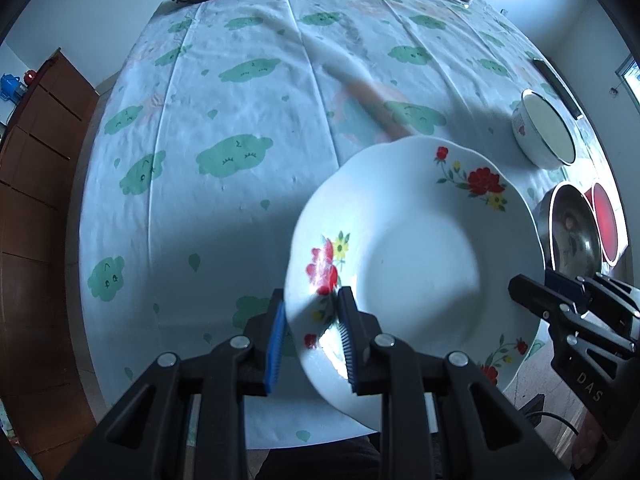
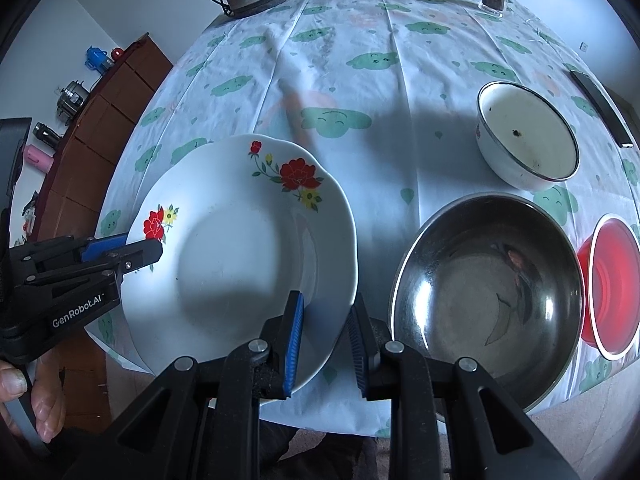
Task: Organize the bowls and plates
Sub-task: 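Lift the red-flower plate with both grippers off the tablecloth, then carry the red-flower plate with both grippers toward the plate stack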
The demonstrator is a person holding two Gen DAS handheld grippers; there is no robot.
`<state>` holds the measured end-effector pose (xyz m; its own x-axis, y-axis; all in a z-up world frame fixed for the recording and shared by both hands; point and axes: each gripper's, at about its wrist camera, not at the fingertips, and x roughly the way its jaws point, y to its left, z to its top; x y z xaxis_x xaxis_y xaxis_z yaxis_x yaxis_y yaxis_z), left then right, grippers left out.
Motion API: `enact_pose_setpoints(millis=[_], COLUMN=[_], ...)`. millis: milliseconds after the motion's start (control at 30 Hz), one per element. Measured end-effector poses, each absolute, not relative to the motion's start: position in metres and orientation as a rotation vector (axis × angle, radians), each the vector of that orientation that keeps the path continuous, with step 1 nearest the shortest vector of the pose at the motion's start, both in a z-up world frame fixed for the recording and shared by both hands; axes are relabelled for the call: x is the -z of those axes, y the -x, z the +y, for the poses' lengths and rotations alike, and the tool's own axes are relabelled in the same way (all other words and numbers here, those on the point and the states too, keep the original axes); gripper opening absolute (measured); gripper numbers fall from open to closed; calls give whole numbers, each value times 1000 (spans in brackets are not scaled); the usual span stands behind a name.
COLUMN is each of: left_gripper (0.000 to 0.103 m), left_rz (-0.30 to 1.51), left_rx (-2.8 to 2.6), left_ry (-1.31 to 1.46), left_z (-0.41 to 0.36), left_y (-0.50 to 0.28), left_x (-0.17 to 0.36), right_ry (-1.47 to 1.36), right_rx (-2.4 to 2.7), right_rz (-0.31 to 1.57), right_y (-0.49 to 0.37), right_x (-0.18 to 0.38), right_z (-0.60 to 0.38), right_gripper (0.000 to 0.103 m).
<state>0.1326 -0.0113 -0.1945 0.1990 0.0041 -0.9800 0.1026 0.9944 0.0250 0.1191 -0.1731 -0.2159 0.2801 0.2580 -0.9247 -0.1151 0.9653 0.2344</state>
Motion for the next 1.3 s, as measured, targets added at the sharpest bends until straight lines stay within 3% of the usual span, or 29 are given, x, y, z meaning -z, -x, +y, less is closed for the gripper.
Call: enact_pose_setpoints(millis=[1300], left_gripper=[24], left_rz=[1433], left_rx=[97], left_ry=[-49], left_z=[-6], left_y=[-134], left_x=[216], right_ry=[26], right_rx=[-246], right_rz=[1274], right_y=[-118], right_x=[223], right_z=[-156], right_gripper=[28])
